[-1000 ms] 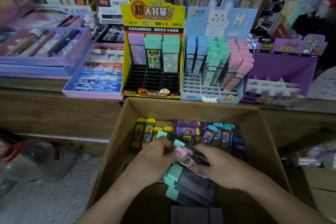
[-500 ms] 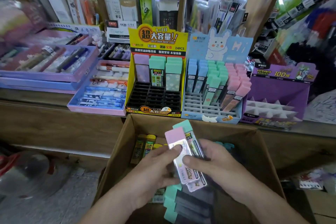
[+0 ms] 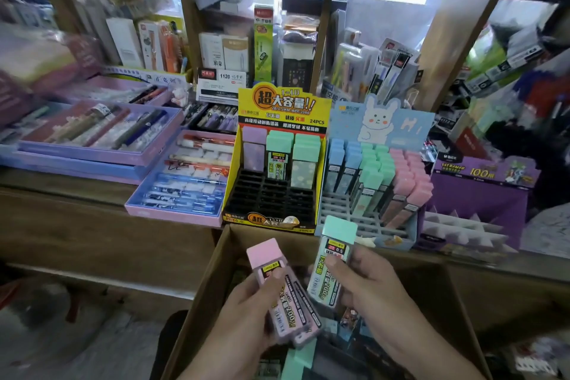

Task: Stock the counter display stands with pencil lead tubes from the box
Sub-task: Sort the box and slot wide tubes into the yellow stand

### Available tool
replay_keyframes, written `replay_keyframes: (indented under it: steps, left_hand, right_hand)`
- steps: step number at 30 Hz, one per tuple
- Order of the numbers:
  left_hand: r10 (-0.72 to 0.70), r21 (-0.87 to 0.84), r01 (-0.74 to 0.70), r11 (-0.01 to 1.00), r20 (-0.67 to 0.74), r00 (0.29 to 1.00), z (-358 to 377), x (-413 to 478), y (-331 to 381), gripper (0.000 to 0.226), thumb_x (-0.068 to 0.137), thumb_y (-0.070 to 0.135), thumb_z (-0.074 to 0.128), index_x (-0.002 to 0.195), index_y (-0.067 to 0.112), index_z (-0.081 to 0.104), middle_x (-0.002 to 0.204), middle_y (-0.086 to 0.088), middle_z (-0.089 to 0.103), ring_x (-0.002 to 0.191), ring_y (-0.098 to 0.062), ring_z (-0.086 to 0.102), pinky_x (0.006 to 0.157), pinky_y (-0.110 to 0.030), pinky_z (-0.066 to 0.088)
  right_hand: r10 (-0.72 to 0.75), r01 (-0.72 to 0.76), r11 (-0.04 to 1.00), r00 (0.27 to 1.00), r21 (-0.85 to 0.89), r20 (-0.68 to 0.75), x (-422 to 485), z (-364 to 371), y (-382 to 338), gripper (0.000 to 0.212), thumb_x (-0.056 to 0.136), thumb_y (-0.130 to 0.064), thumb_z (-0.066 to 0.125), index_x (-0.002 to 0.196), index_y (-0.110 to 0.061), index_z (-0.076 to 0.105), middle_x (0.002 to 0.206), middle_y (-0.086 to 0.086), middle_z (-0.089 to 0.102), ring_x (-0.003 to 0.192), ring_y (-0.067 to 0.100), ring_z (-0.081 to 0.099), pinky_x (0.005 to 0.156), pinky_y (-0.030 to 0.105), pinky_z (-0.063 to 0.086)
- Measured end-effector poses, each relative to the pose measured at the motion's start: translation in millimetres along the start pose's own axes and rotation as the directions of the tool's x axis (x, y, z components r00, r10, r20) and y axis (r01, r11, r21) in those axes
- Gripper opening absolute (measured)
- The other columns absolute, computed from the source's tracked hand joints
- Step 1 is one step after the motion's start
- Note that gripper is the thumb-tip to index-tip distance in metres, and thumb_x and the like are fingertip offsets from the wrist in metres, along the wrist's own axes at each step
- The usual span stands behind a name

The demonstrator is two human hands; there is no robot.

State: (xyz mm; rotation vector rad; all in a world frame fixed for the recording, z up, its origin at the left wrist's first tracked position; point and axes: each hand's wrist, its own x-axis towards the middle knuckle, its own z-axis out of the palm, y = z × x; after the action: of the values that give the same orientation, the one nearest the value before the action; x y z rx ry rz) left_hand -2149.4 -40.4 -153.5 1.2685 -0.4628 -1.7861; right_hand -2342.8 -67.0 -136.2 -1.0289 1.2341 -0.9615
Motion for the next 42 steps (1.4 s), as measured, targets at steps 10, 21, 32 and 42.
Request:
replay_keyframes:
  steps: [10,21,32,42]
  left_hand:
    - [0.205,0.055,-0.2,0.978,-0.105,0.973,-3,-22,35,0.015,0.07,0.038,0.074,0.083,0.039,0.079,0.087,-0.007,0.08,0.073,-0.021,0.078,0.067,-0.034,0.057]
    - [0.278,0.232,-0.24,0.943,-0.148,0.949,-25,-30,69,0.008,0.083,0.032,0.074,0.086,0.031,0.082,0.084,-0.003,0.08,0.073,-0.017,0.076,0.08,-0.035,0.055]
    - [0.292,0.09,-0.28,0.956,-0.176,0.94,-36,-12,56,0.01,0.086,0.021,0.073,0.093,0.022,0.08,0.083,-0.015,0.078,0.068,-0.023,0.076,0.073,-0.036,0.053]
    - [0.286,-0.216,-0.296,0.931,-0.076,0.955,-44,-8,49,0.022,0.091,0.007,0.063,0.112,0.001,0.066,0.098,-0.034,0.072,0.086,-0.043,0.075,0.063,-0.043,0.064]
  right_hand:
    - [-0.112,0.116,0.975,0.993,-0.191,0.032,16,10,-39,0.026,0.088,-0.048,0.064,0.108,-0.038,0.077,0.105,-0.002,0.079,0.101,0.017,0.076,0.097,0.05,0.058]
    - [-0.295,0.301,0.83,0.951,-0.47,0.088,41,28,-68,0.07,0.087,-0.065,0.06,0.105,0.002,0.068,0.106,0.034,0.065,0.092,0.047,0.066,0.085,0.06,0.056]
    - [-0.443,0.402,0.784,0.896,-0.473,0.028,75,40,-97,0.017,0.097,-0.025,0.069,0.113,-0.025,0.063,0.086,-0.001,0.077,0.074,0.012,0.073,0.062,0.027,0.057]
    - [-0.502,0.407,0.643,0.864,-0.649,0.045,99,46,-123,0.019,0.101,-0.028,0.063,0.087,-0.017,0.068,0.076,0.007,0.069,0.063,0.011,0.07,0.056,0.02,0.048]
